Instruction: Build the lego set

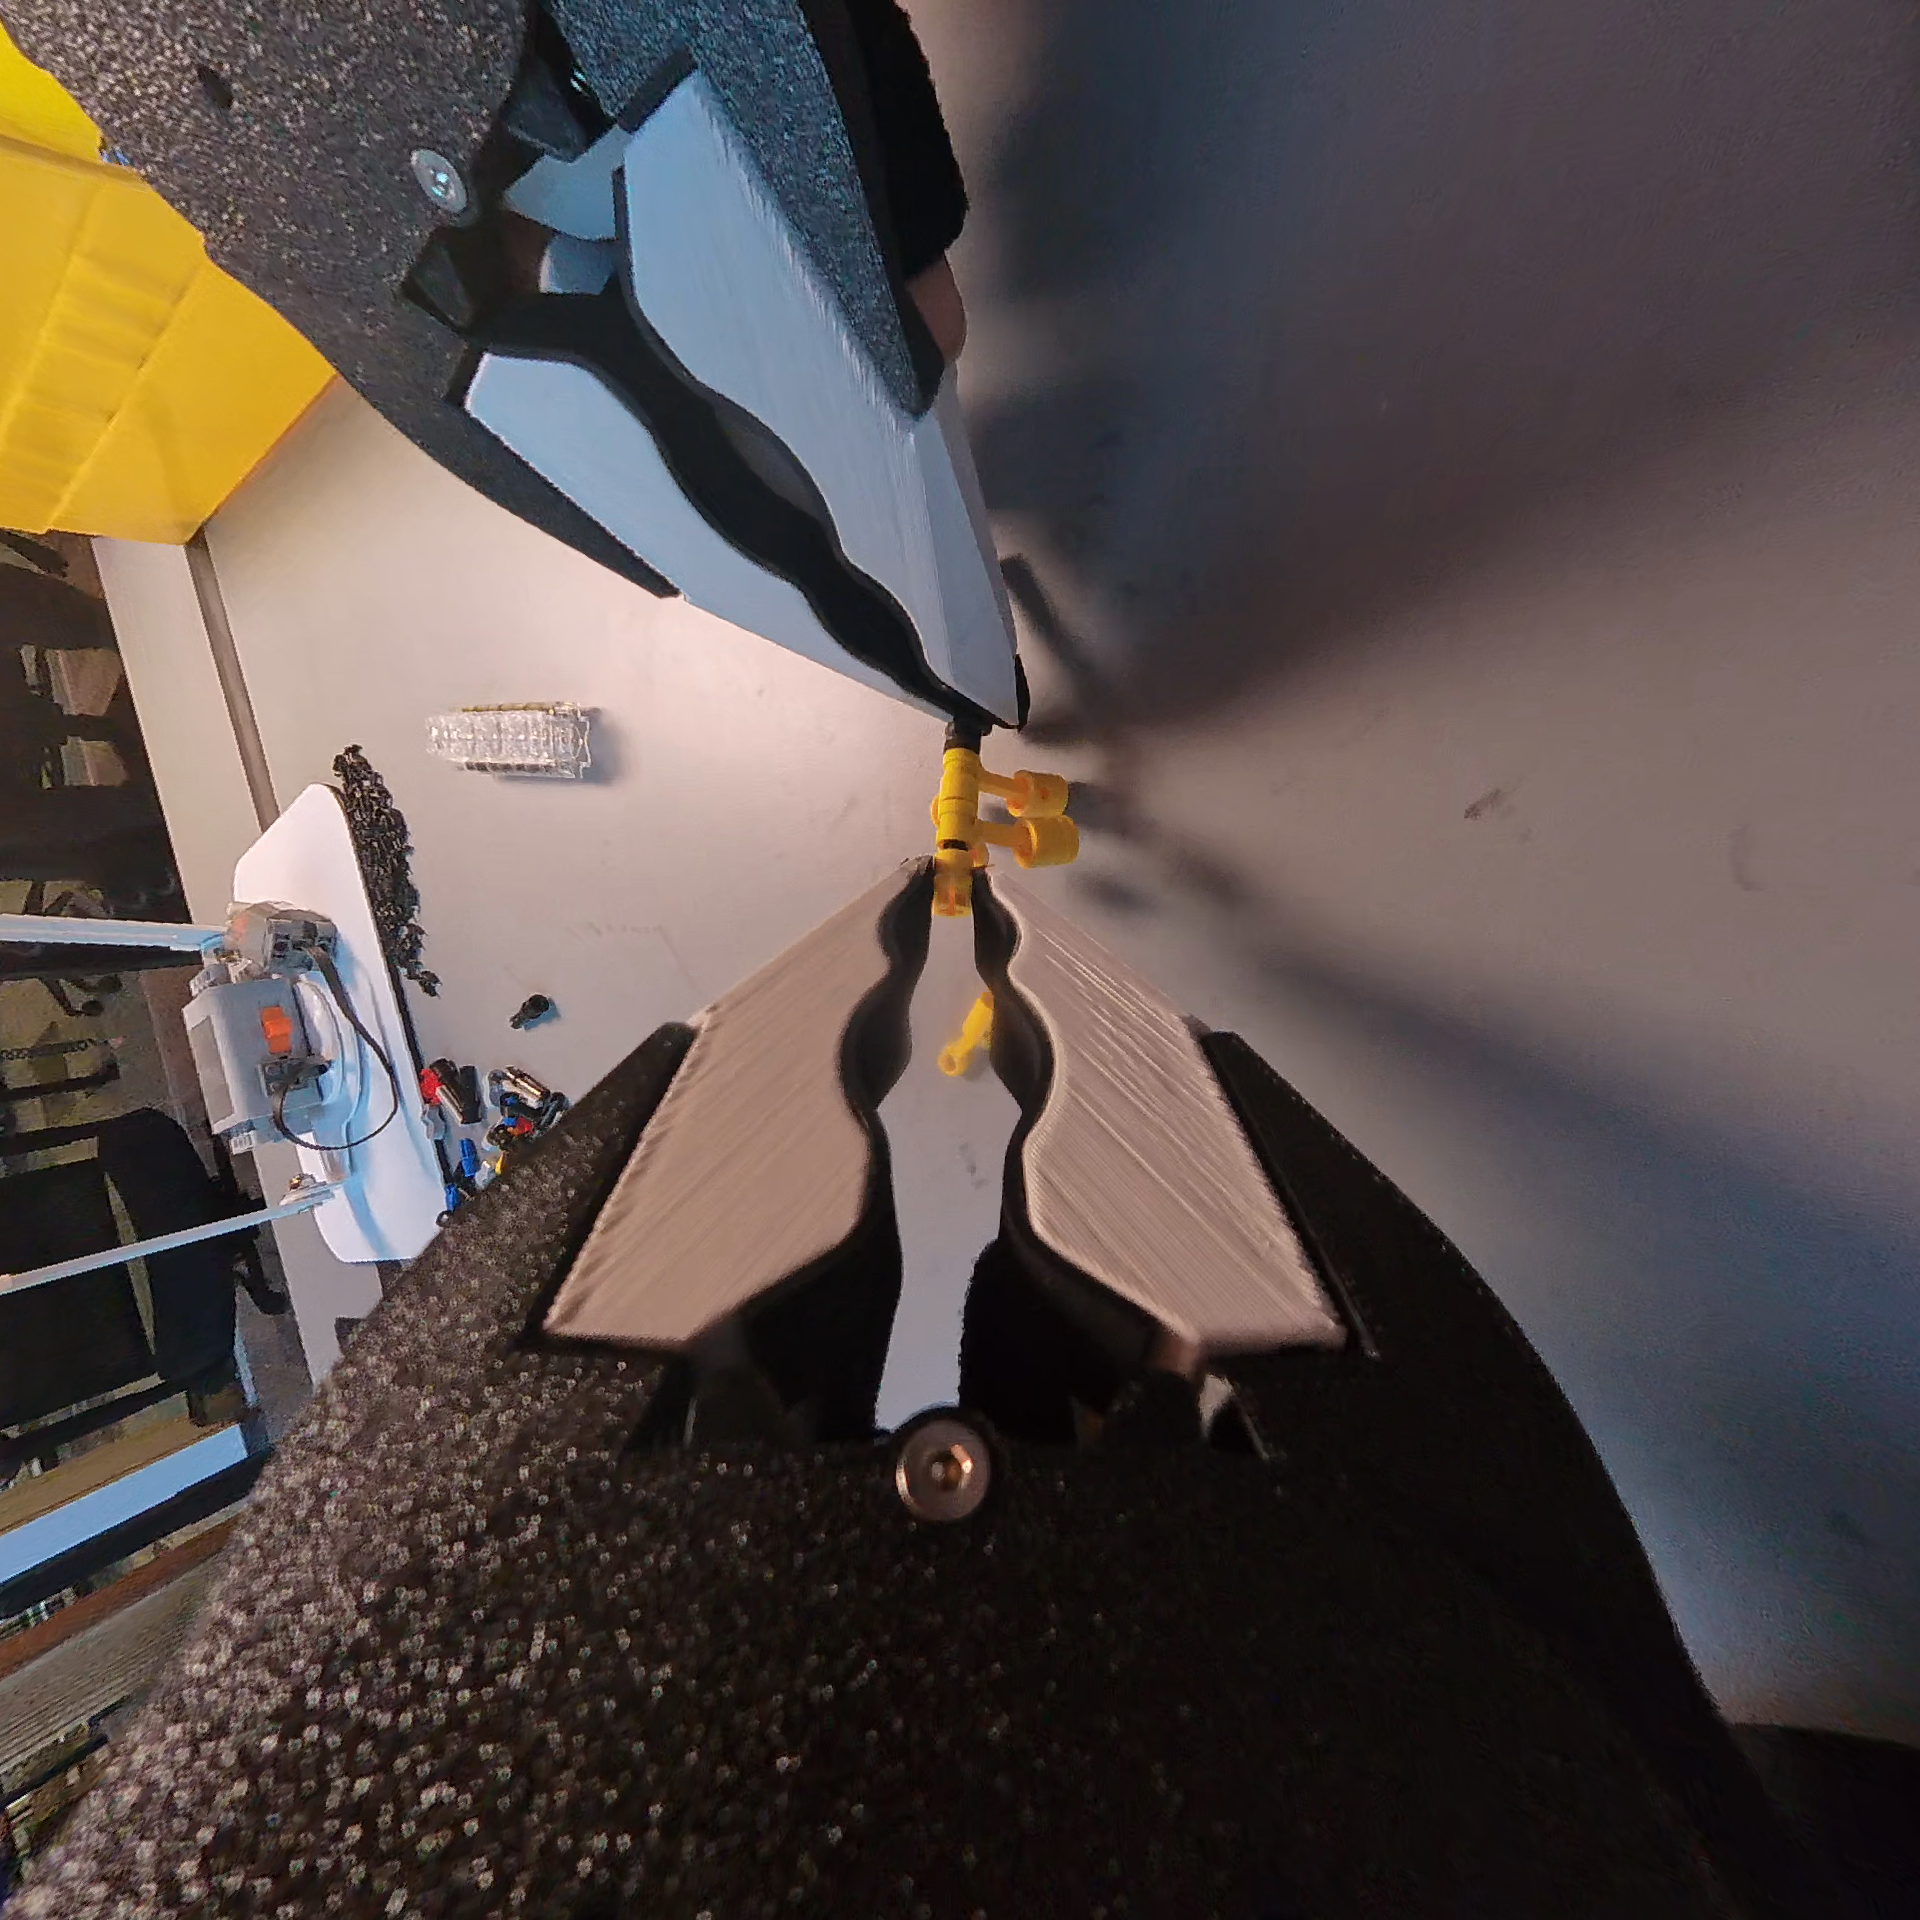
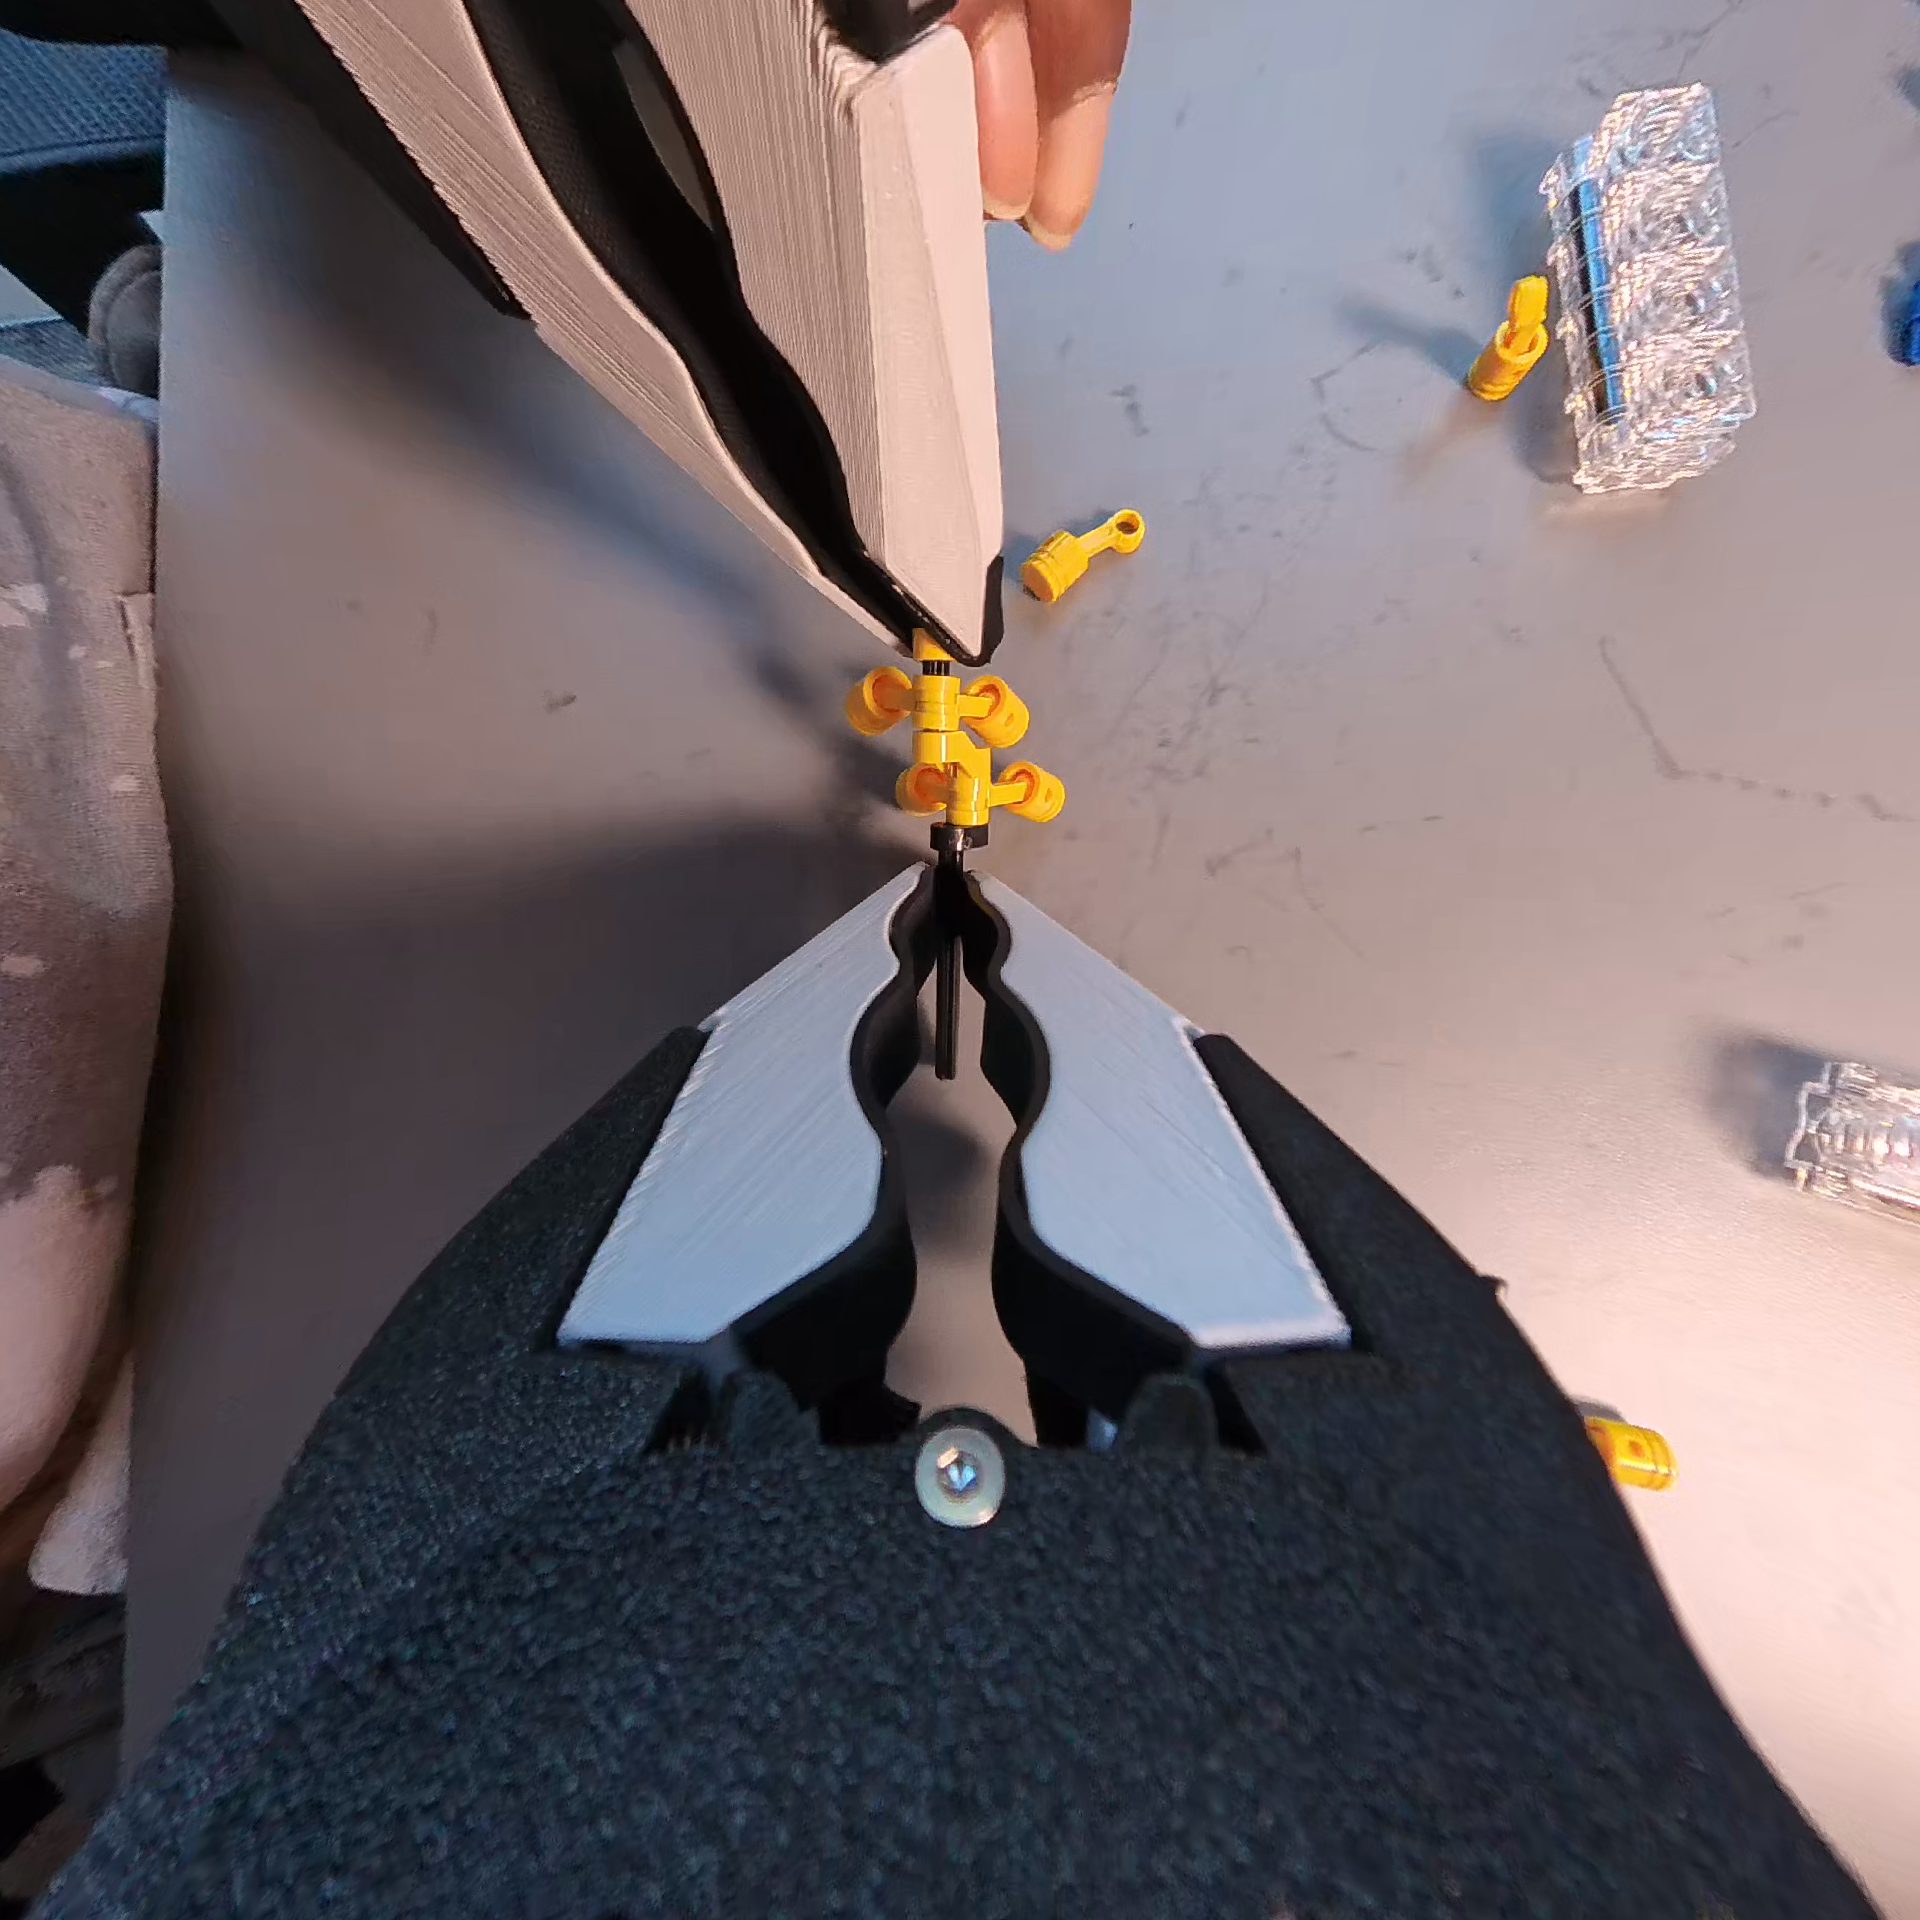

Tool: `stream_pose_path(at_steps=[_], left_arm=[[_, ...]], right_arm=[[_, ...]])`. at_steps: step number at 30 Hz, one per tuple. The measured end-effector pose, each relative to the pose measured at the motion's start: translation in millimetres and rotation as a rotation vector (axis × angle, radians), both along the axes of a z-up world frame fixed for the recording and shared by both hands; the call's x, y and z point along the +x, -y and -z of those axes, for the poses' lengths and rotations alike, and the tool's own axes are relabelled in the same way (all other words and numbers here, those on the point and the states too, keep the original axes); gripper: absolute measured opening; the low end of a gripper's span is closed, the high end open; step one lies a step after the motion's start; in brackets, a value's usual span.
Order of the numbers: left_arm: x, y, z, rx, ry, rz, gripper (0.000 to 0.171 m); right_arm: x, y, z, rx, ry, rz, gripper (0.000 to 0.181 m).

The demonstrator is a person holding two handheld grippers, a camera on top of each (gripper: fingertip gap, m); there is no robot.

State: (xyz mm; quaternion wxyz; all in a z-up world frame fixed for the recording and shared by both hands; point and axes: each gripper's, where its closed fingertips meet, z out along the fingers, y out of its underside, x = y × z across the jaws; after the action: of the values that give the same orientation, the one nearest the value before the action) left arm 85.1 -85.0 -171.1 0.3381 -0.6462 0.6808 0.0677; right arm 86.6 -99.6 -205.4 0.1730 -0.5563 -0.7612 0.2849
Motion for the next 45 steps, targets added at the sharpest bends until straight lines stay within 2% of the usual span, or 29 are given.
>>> stream_pose_path(at_steps=[11, 16, 29, 33, 40, 45], left_arm=[[8, -2, 8, 0.056, -0.080, -0.006, 0.005], [6, -4, 8, 0.041, -0.067, -0.026, 0.006], [-11, 0, 18, -0.131, 0.083, -0.187, 0.007], [-11, 7, 24, -0.189, 0.116, -0.198, 0.007], [-8, 17, 29, -0.311, 0.078, -0.169, 0.007], [2, 13, 30, -0.389, 0.093, -0.138, 0.008]], right_arm=[[3, 2, 3, -0.010, 0.067, 0.007, 0.000], [3, -1, 3, -0.023, 0.081, 0.042, 0.001], [15, -18, 4, -0.019, 0.087, 0.090, 0.002], [18, -27, 4, -0.004, 0.078, 0.118, 0.002], [18, -30, 4, -0.010, 0.067, 0.123, 0.002], [22, -35, 3, -0.005, 0.059, 0.141, 0.002]])
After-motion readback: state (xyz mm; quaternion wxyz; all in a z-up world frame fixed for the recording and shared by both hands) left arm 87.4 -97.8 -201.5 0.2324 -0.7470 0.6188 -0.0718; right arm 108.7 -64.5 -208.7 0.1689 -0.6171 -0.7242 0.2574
